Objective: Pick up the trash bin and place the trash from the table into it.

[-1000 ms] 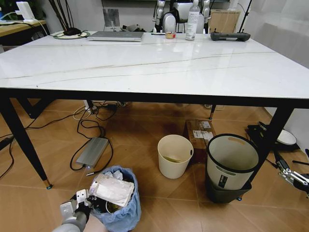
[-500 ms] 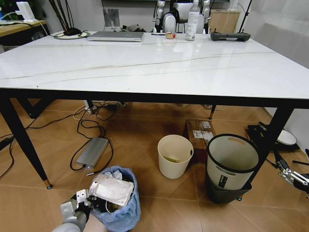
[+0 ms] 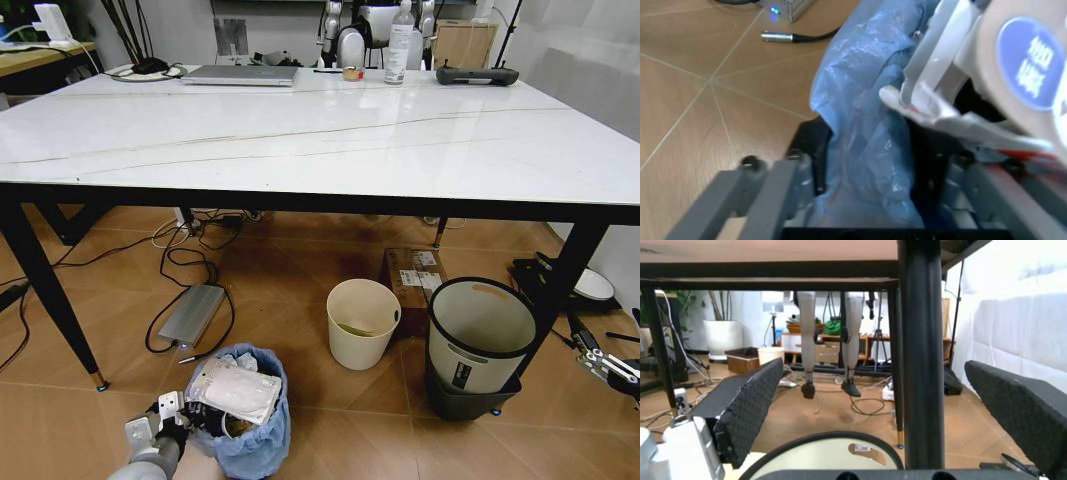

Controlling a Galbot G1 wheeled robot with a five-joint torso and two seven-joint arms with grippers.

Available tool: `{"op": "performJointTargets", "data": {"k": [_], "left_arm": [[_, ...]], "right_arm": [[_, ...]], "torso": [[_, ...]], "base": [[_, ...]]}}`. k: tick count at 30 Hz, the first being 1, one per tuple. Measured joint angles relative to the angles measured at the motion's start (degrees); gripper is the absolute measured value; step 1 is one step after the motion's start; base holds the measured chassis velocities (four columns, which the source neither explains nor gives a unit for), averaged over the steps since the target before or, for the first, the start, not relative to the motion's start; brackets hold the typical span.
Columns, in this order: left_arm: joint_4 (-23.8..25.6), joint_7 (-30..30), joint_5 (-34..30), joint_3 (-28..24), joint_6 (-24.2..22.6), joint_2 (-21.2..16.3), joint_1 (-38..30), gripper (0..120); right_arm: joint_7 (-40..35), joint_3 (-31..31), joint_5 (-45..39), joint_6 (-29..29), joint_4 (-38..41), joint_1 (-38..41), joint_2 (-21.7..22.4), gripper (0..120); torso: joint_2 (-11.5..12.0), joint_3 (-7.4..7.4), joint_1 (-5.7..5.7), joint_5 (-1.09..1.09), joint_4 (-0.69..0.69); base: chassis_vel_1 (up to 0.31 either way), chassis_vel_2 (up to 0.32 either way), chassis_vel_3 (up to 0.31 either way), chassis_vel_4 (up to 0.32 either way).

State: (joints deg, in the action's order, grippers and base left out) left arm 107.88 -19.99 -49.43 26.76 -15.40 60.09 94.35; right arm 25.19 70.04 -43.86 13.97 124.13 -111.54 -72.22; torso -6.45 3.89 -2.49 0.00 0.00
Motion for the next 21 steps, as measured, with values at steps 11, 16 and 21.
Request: {"op": "performJointTargets", "data": {"k": [11,16,21], "left_arm": [[1.7,0.7,-0.2,0.1,0.0,-0.3,1.2,81],[3.4,0.3,-1.7,0.3,-0.5,-0.6,2.9,99],[3.6,-0.2,-1.7,0.5,-0.5,-0.6,3.4,100]], "right_arm": [[0.0,0.0,0.0,0.0,0.0,0.0,0.0,100],[0.0,0.0,0.0,0.0,0.0,0.0,0.0,100],[0.0,0.0,0.0,0.0,0.0,0.0,0.0,100]], "torso": [[0.0,0.01,0.00,0.00,0.00],[0.0,0.01,-0.01,0.00,0.00],[0.0,0.01,-0.01,-0.01,0.00]], "base": [[0.000,0.000,0.000,0.000],[0.000,0.000,0.000,0.000],[0.000,0.000,0.000,0.000]]}}
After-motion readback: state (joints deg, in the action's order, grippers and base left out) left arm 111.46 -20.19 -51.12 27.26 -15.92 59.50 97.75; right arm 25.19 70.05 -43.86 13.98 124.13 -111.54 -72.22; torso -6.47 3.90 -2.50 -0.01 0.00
